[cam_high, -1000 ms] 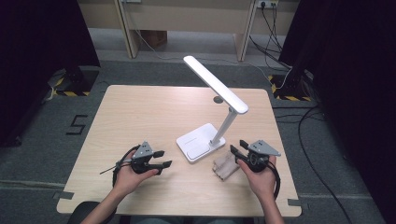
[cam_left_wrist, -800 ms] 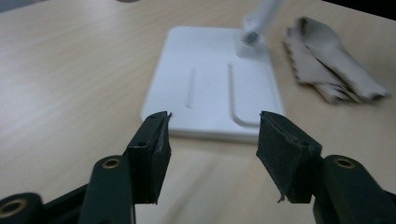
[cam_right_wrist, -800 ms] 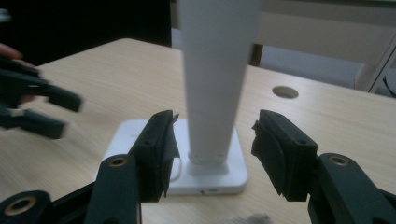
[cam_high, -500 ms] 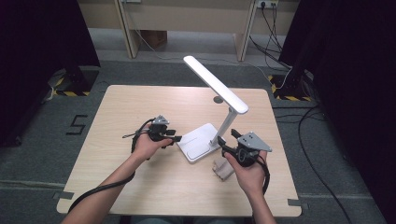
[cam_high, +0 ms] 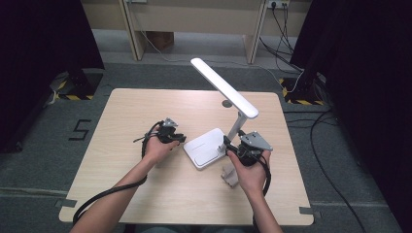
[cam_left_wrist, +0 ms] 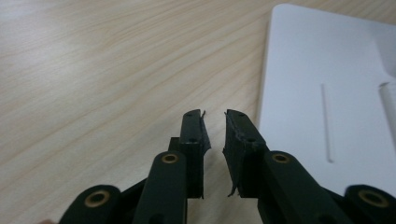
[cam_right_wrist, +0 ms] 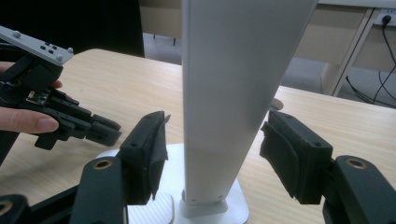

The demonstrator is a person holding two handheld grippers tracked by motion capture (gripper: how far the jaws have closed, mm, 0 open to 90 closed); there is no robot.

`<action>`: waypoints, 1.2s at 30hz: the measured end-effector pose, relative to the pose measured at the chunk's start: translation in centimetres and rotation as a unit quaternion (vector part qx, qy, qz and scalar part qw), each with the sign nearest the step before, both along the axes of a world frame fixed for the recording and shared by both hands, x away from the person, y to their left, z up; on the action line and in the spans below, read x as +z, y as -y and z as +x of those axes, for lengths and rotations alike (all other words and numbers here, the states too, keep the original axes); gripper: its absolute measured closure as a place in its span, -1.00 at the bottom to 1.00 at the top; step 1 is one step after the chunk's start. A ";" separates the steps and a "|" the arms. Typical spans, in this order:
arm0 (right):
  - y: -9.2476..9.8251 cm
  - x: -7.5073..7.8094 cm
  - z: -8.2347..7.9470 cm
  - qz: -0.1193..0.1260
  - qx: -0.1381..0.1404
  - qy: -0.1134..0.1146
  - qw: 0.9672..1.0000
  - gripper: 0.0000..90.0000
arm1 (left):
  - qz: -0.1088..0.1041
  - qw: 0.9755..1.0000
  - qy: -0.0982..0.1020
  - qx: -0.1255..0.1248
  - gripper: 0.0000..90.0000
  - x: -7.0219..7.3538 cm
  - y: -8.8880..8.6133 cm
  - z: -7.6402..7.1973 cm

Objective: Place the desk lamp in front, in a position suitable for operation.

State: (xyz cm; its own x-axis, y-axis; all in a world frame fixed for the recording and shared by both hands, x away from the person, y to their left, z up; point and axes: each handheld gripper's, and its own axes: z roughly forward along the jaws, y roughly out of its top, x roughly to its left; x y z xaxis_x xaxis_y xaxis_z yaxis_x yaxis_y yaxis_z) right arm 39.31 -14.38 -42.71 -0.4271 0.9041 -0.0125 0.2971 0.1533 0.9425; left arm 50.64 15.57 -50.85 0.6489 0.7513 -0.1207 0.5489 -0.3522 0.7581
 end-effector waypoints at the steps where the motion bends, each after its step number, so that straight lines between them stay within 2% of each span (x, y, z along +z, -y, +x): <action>1: 0.0 0.0 0.0 0.000 0.000 0.000 1.000 -0.13 | 0.008 1.000 -0.001 0.001 0.72 0.0 -0.1 0.1; 4: 0.0 -0.1 0.4 -0.005 0.003 -0.002 1.000 -0.10 | 0.017 1.000 -0.001 -0.004 0.79 -0.1 0.1 0.3; 8: -0.2 -0.4 0.7 -0.009 0.004 -0.003 1.000 0.13 | 0.023 1.000 -0.005 -0.017 0.84 0.1 0.4 0.6; 14: 0.0 -0.4 0.9 0.001 0.006 -0.005 1.000 0.17 | 0.024 0.999 -0.017 -0.030 0.85 0.0 0.5 0.7; 19: 0.3 -0.4 1.2 0.008 0.019 -0.007 1.000 0.18 | 0.022 0.998 -0.023 -0.045 0.88 0.1 0.5 0.1; 26: 0.3 -0.6 2.6 0.014 0.069 -0.004 0.998 0.19 | 0.035 0.997 -0.036 -0.056 0.88 0.3 -0.6 -0.8; 27: 0.2 -0.6 2.8 0.018 0.076 -0.005 0.997 0.19 | 0.042 0.997 -0.038 -0.060 0.88 0.4 -1.1 -1.2; 28: 0.1 -0.6 3.1 0.014 0.084 -0.004 0.996 0.19 | 0.042 0.997 -0.038 -0.060 0.89 0.4 -1.1 -1.2; 29: 0.1 -0.6 3.1 0.014 0.084 -0.004 0.996 0.19 | 0.041 0.997 -0.039 -0.060 0.89 0.4 -1.4 -1.4; 30: -0.1 -0.7 3.7 0.014 0.103 0.001 0.995 0.19 | 0.043 0.996 -0.042 -0.062 0.89 0.4 -1.9 -1.8; 36: -1.2 -0.8 5.0 0.021 0.124 -0.002 0.992 0.19 | 0.042 0.996 -0.045 -0.058 0.90 0.3 -3.2 -3.0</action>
State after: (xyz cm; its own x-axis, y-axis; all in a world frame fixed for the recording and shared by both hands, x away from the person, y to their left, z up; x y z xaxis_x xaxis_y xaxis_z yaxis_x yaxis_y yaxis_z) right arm 44.31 -13.17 -43.50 -0.6365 0.7708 0.0256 0.2587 0.1821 0.9486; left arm 47.63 18.74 -50.53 0.7216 0.6813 -0.1228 0.5654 -0.4776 0.6725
